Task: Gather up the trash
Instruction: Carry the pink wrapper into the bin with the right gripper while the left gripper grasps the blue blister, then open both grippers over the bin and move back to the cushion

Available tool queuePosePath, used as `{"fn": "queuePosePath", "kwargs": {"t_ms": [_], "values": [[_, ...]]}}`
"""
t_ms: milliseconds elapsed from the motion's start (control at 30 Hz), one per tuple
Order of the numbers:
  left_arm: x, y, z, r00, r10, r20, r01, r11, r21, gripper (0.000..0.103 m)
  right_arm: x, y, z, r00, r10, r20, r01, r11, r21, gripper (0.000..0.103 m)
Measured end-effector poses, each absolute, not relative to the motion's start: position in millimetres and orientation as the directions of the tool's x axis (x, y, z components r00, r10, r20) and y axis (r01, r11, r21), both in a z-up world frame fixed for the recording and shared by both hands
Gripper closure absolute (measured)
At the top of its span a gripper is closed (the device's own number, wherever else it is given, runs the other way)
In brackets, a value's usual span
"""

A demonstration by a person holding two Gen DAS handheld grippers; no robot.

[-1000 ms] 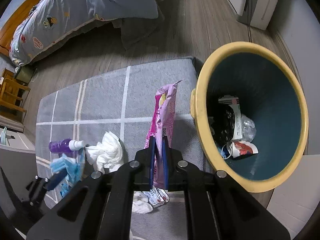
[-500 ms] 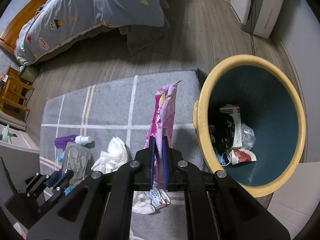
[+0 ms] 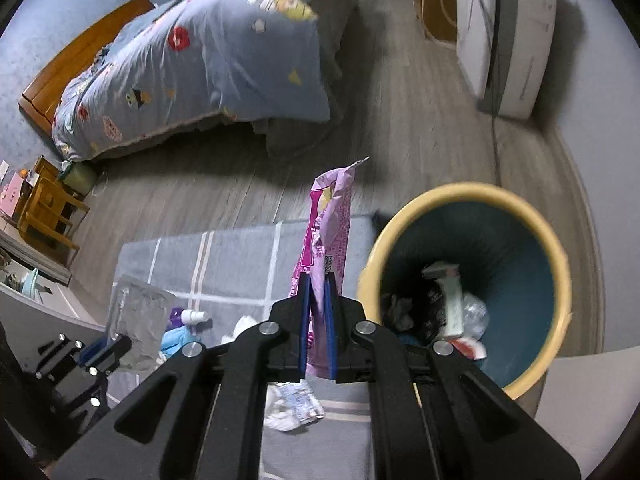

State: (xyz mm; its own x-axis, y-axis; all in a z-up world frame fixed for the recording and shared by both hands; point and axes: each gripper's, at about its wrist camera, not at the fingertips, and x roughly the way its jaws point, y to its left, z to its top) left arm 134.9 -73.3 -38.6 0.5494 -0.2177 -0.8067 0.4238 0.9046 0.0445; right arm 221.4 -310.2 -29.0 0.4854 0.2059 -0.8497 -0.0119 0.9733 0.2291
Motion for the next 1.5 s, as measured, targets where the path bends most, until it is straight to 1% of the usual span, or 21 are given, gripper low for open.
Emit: {"fn": "queuePosePath", "kwargs": {"t_ms": [167,400,567,867,933,1000,1033,1100,1167,1200,1233,1267,1300,1333,1400,1500], "values": [[146,-115,-25,0.539,-0.271,-0.797,0.498,0.866,0.041,0.092,222,-339,-28,0.499,0.1,-0.861,0.01,0.993,0.122,0.096],[158,-185,-26,0.49,-0.332,-0.806,0.608,0.793,0.043,0.092,226,-392,-49,0.465,0.063,-0.883,0.103,0.987,0.125,0.096],[164,-233,-41,0.449,-0.354,-0.82,0.668,0.742,0.046,0.092,228,-417,-69,0.424,0.04,-0.905,0.152,0.982,0.114,0.096],[172,-288,-76,0.389,-0.377,-0.84,0.728,0.685,0.03,0.092,228,-443,-104,0.318,-0.019,-0.948,0.215,0.975,0.053,0.096],[172,-298,-81,0.394,-0.375,-0.839,0.731,0.681,0.039,0.085,228,-445,-108,0.304,-0.034,-0.952,0.225,0.974,0.038,0.095],[170,-300,-82,0.392,-0.382,-0.837,0.736,0.676,0.036,0.067,227,-446,-108,0.305,-0.03,-0.952,0.225,0.973,0.042,0.093],[169,-300,-83,0.396,-0.383,-0.834,0.738,0.673,0.041,0.059,227,-446,-107,0.306,-0.04,-0.951,0.228,0.973,0.033,0.09],[166,-300,-84,0.41,-0.378,-0.83,0.739,0.672,0.059,0.049,226,-448,-106,0.314,-0.05,-0.948,0.238,0.971,0.027,0.064],[163,-297,-86,0.414,-0.378,-0.828,0.738,0.672,0.062,0.046,225,-451,-105,0.32,-0.056,-0.946,0.242,0.97,0.025,0.056],[162,-294,-86,0.415,-0.376,-0.829,0.733,0.677,0.06,0.042,225,-452,-104,0.321,-0.057,-0.945,0.244,0.969,0.025,0.05],[162,-290,-86,0.419,-0.373,-0.828,0.723,0.688,0.056,0.033,224,-452,-102,0.323,-0.061,-0.944,0.248,0.969,0.022,0.044],[161,-286,-85,0.423,-0.37,-0.827,0.715,0.697,0.054,0.027,224,-451,-100,0.33,-0.067,-0.942,0.252,0.968,0.019,0.029],[161,-283,-84,0.429,-0.367,-0.826,0.706,0.707,0.052,0.017,224,-451,-97,0.34,-0.067,-0.938,0.252,0.968,0.022,0.017],[160,-278,-83,0.436,-0.363,-0.823,0.695,0.717,0.052,0.013,223,-450,-93,0.35,-0.067,-0.934,0.252,0.967,0.025,0.013],[159,-265,-80,0.455,-0.343,-0.822,0.664,0.746,0.055,0.012,222,-448,-85,0.364,-0.078,-0.928,0.258,0.966,0.02,0.006],[160,-243,-74,0.457,-0.324,-0.828,0.626,0.778,0.041,0.011,218,-447,-75,0.375,-0.089,-0.923,0.27,0.963,0.017,0.006]]}}
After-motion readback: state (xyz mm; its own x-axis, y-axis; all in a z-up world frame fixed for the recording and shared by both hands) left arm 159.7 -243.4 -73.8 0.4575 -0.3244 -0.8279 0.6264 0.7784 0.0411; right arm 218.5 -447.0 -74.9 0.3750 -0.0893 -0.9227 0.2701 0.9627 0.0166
